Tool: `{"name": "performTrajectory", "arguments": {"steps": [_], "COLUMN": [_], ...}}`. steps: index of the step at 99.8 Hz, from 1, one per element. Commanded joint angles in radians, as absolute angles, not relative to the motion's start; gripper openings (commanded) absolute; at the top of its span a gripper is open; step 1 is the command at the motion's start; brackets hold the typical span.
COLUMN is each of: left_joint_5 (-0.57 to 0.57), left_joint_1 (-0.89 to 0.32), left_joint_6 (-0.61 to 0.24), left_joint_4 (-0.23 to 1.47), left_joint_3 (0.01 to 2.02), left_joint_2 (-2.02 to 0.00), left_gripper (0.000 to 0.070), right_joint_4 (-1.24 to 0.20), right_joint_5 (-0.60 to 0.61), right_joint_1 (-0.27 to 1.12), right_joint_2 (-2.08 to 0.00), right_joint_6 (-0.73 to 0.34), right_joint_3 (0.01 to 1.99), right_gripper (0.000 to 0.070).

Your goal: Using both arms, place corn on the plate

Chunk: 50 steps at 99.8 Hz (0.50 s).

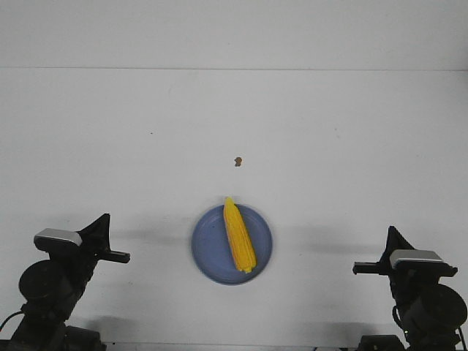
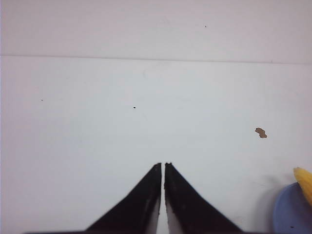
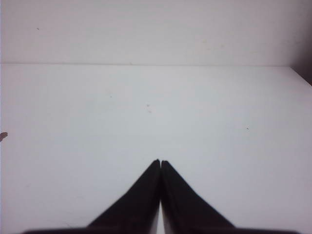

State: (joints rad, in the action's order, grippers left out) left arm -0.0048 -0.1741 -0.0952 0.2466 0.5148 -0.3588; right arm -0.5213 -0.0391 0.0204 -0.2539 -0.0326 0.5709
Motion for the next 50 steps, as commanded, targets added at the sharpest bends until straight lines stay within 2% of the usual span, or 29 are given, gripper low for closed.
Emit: {"name": "performTrajectory", "arguments": {"steps": [1, 50], "left_joint_5": [-0.009, -0.009], "left_joint_1": [-0.174, -0.174], "left_joint_6": [-0.098, -0.097], "left_joint_4": [0.237, 0.237], "left_joint_3": [0.526, 0.526], "left_joint_2": [-0.356, -0.350], "left_gripper": [0.0015, 0.0015], "right_joint_4": [-0.510, -0.510], "right_joint_5": [-0.043, -0.042], "right_joint_1": [0.020, 0.020], "right_joint_2": [-0.256, -0.256], "right_joint_6": [-0.026, -0.026], "right_joint_3": [0.577, 0.578], "right_gripper": [0.0000, 0.0000]}}
